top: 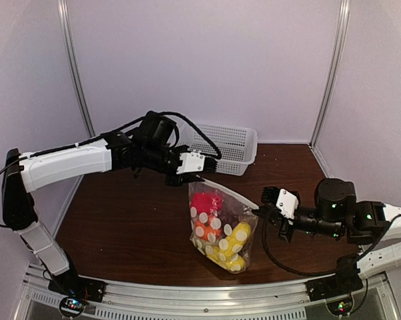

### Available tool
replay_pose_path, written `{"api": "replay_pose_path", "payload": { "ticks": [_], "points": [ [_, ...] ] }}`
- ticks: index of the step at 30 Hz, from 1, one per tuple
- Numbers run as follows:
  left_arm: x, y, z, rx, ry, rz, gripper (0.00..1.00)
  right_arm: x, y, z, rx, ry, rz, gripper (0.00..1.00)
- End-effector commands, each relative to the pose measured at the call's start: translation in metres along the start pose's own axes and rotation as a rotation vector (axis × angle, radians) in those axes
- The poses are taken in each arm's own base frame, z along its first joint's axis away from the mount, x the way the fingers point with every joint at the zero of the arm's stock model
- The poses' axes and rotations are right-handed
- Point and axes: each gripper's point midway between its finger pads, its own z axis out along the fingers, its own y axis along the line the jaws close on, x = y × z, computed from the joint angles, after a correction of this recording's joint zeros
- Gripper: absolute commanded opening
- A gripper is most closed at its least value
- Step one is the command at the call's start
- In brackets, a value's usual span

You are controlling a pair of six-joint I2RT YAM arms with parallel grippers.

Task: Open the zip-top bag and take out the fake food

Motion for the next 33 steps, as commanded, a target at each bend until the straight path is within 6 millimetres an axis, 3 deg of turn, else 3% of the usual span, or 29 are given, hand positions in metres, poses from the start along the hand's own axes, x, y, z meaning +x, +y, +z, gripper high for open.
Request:
{"api": "replay_pose_path", "payload": {
  "ticks": [1, 11, 25, 29, 33],
  "points": [
    [0.002, 0.0, 0.008, 0.022, 0.009, 0.032, 0.29, -0.021, -0.009, -0.007, 0.032, -0.05, 0.001, 0.0],
    [0.026, -0.005, 0.023, 0.058, 0.08, 0.027, 0.14, -0.022, -0.01, -0.011, 0.04, -0.055, 0.0, 0.0],
    [0.07, 0.015, 0.014, -0.017, 0.189, -0.015, 0.13, -0.022, -0.014, -0.018, 0.056, -0.063, 0.008, 0.0],
    [0.071, 0.019, 0.013, -0.03, 0.189, -0.015, 0.15, -0.02, -0.013, -0.017, 0.054, -0.057, 0.007, 0.0],
    [0.054, 0.025, 0.003, -0.042, 0.131, -0.008, 0.21, -0.019, -0.013, -0.016, 0.051, -0.048, 0.001, 0.0]
  ]
}}
